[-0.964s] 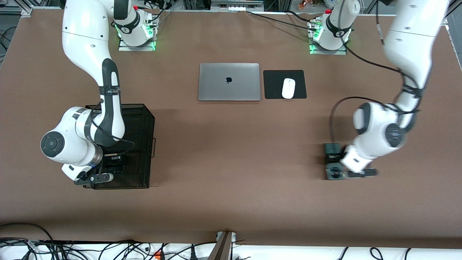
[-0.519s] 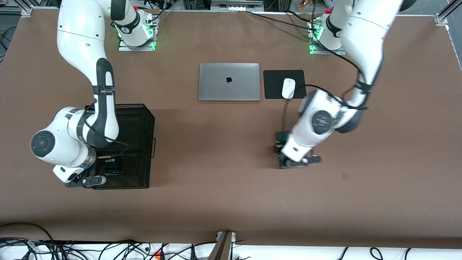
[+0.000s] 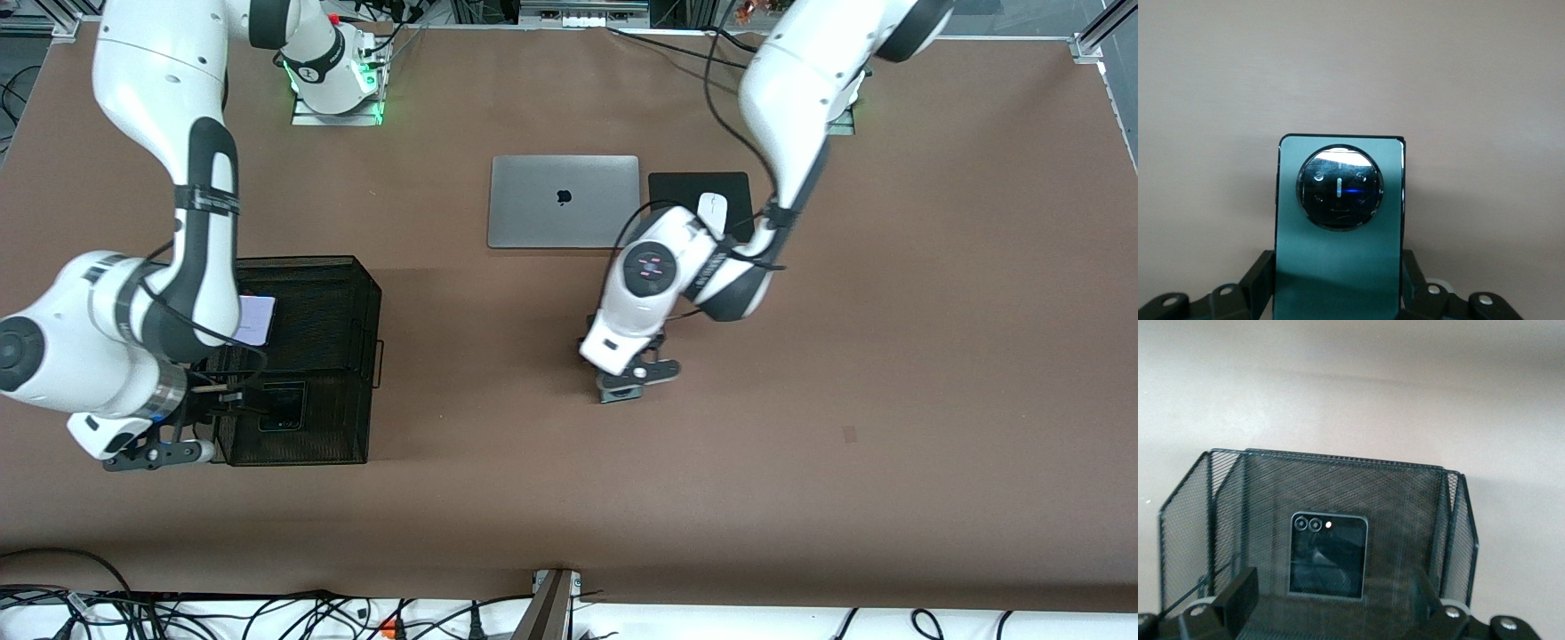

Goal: Place phones with both arms
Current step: 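Carry the green phone beside the laptop with the left gripper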

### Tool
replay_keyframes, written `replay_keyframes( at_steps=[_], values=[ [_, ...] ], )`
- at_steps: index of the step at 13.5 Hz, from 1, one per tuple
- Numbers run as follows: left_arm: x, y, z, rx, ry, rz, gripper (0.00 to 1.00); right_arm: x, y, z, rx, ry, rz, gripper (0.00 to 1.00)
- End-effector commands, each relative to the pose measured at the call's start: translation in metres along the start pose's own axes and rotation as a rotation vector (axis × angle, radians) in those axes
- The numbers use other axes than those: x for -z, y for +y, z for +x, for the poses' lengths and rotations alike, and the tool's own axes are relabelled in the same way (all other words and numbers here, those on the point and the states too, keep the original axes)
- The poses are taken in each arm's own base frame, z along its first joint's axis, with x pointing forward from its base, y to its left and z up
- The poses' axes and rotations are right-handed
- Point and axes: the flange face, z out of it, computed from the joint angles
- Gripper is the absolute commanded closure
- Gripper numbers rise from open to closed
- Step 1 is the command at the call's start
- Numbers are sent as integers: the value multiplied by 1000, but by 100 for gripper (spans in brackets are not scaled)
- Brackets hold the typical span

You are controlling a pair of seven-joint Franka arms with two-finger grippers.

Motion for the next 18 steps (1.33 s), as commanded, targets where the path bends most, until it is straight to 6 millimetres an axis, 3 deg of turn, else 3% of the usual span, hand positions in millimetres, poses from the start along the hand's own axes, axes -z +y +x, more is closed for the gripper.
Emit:
replay_keyframes(
  at_steps=[1, 3, 5, 7, 9, 10, 12, 14, 15, 18],
  values=[
    [3, 48, -7, -42, 113, -1, 100, 29, -3, -3, -10, 0, 41, 0],
    [-9, 65, -16, -71, 140, -5, 100, 36, -4, -8, -13, -24, 58, 0],
    [-17, 82, -39, -121, 173, 14, 100, 44, -2, -11, -18, -32, 64, 0],
    [-33, 89, -56, -153, 193, 28, 100, 52, -5, -14, -41, -41, 73, 0],
    [-42, 90, -61, -161, 191, 37, 98, 57, -9, -18, -89, -59, 84, 0],
    [-46, 90, -63, -165, 190, 39, 88, 61, -13, -18, -112, -57, 84, 0],
    [-47, 91, -65, -157, 191, 39, 33, 65, -19, -18, -144, -57, 83, 0],
    [-52, 91, -66, -154, 191, 38, 23, 68, -24, -18, -150, -54, 86, 0],
    [-50, 91, -66, -154, 192, 35, 0, 68, -29, -18, -145, -54, 85, 0],
    [-34, 89, -55, -143, 211, 35, 0, 67, -32, -18, -142, -55, 85, 0]
  ],
)
